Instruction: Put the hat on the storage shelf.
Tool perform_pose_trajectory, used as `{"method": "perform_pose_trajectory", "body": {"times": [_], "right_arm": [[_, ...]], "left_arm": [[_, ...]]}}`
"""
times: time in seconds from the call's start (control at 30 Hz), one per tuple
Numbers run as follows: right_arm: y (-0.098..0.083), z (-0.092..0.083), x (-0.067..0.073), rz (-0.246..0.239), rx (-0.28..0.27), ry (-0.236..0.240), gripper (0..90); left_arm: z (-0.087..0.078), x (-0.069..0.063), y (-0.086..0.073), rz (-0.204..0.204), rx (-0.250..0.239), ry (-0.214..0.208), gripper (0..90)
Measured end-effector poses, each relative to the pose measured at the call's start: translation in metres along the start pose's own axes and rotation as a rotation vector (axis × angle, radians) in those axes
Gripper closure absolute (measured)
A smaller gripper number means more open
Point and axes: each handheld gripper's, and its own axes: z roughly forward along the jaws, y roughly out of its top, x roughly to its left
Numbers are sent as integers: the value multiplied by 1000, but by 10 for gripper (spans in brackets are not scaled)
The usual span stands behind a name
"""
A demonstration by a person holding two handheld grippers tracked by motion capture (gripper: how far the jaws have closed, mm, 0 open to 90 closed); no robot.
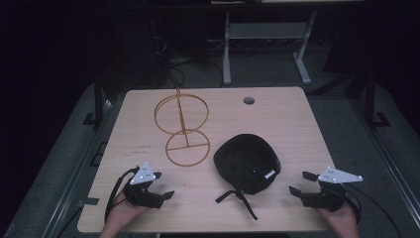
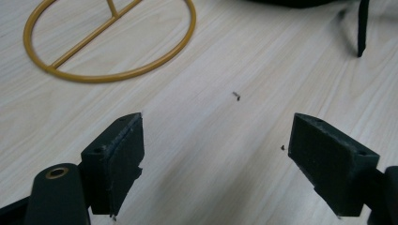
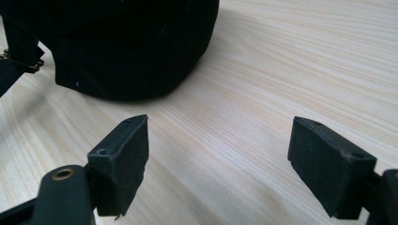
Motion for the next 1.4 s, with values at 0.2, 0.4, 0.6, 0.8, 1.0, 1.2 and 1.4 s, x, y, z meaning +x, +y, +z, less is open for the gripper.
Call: {"method": "perform_pose_trajectory", "body": {"times": [0.2, 0.4, 0.6, 0.8, 1.0, 1.2, 1.4], "right_arm": [[1, 0, 0, -2, -2, 4, 200], [1, -1, 3, -11, -7, 12, 200], [2, -3, 5, -19, -18, 16, 198], [0, -6, 7, -20, -22, 14, 198], [-1, -8, 6, -18, -25, 18, 198], [-2, -10, 6, -12, -32, 20, 198], [-2, -10, 6, -13, -31, 26, 198]], "left_arm": [[4, -4, 5, 6, -10, -8, 186], [6, -12, 11, 15, -16, -22, 186], [8, -19, 24, 33, -25, -48, 185], [17, -34, 44, 84, -26, -100, 185], [29, -45, 64, 123, -31, -148, 184], [42, -61, 82, 161, -42, -191, 184], [66, -77, 100, 219, -16, -233, 185]]}}
